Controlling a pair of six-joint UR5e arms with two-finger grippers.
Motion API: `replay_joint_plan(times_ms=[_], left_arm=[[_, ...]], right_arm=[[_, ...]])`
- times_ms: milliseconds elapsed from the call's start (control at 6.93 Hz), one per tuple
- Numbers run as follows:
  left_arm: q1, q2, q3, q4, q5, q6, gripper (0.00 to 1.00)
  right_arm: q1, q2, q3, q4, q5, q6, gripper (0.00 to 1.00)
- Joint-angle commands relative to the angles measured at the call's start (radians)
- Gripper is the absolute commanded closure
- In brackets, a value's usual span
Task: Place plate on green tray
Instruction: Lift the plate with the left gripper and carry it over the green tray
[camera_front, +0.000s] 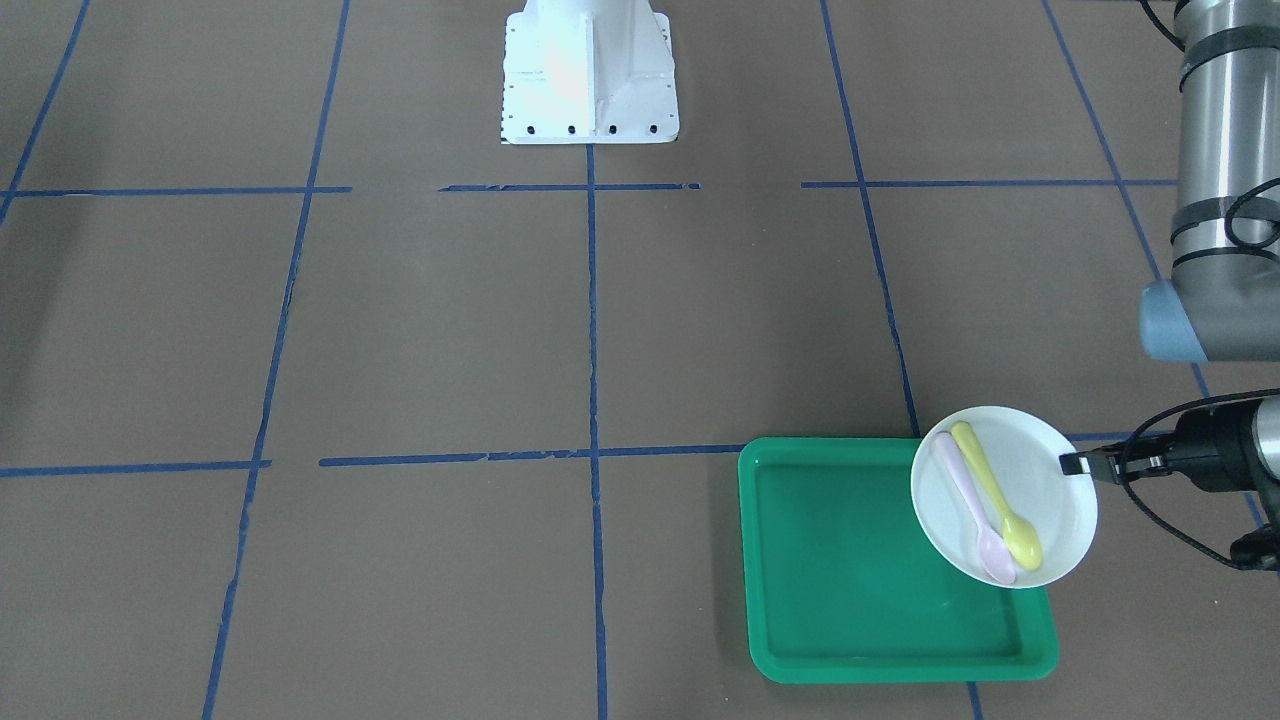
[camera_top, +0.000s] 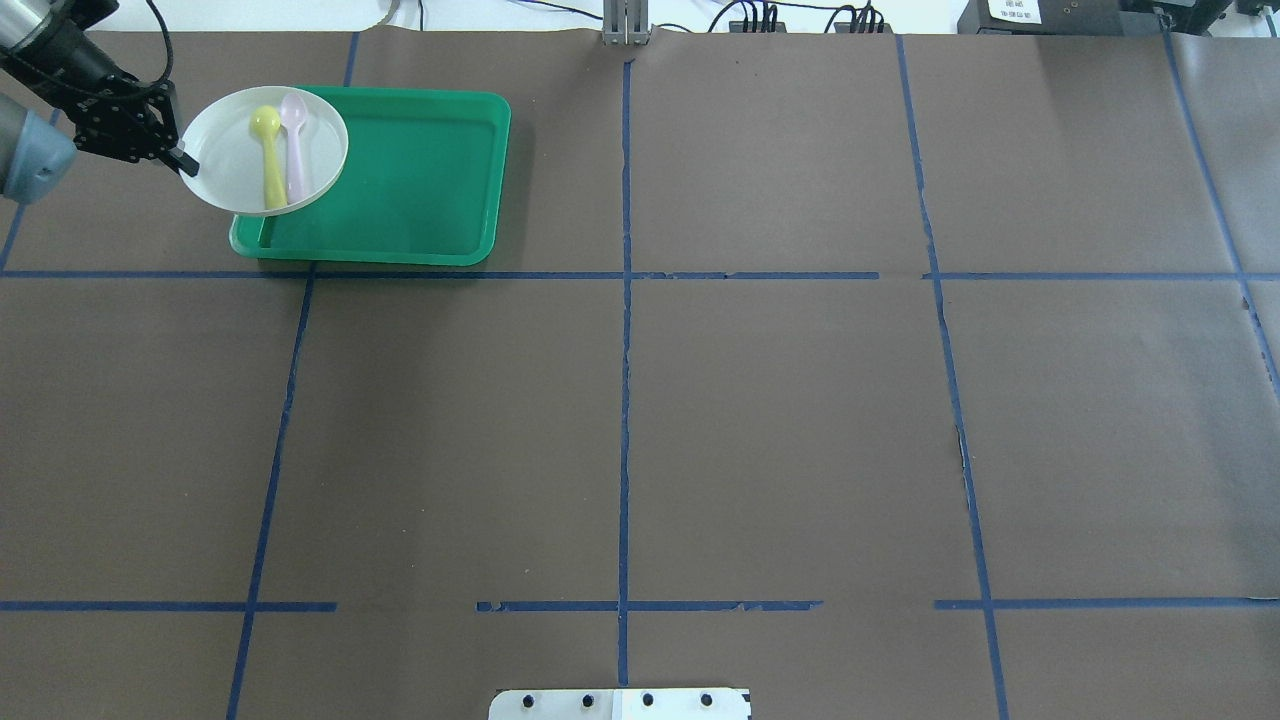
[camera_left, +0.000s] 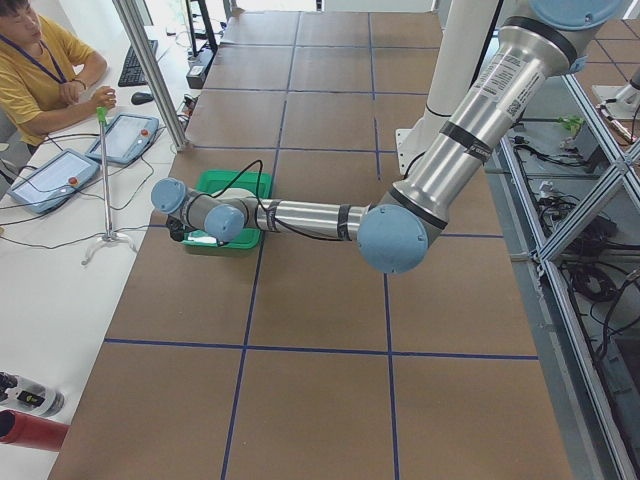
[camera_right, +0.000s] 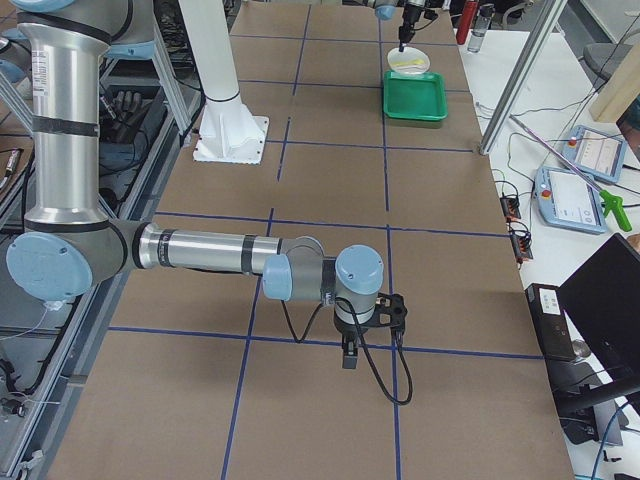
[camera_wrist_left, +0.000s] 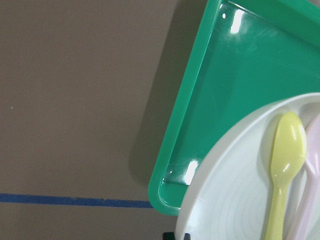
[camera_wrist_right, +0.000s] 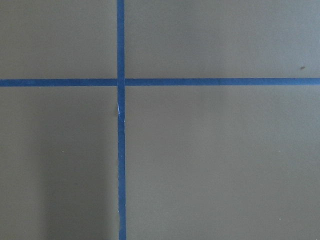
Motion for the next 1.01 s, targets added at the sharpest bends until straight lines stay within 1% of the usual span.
replay_joint_plan(times_ms=[0,144,433,865], left_arm=[[0.034,-0.072,0.091,-0.064,0.005,-0.058,1.00],[0.041,-0.086,0.131,-0.118,0.009,-0.061,1.00],[0.041,-0.100,0.154,-0.207,0.128,-0.087,1.00],[0.057,-0.117,0.166,-0.304,0.141,-0.202,1.00]], right_arm=[[0.000,0.000,0.000,0.000,0.000,0.000,0.00],[0.000,0.000,0.000,0.000,0.000,0.000,0.00],[0.000,0.000,0.000,0.000,0.000,0.000,0.00],[0.000,0.000,0.000,0.000,-0.002,0.000,0.00]])
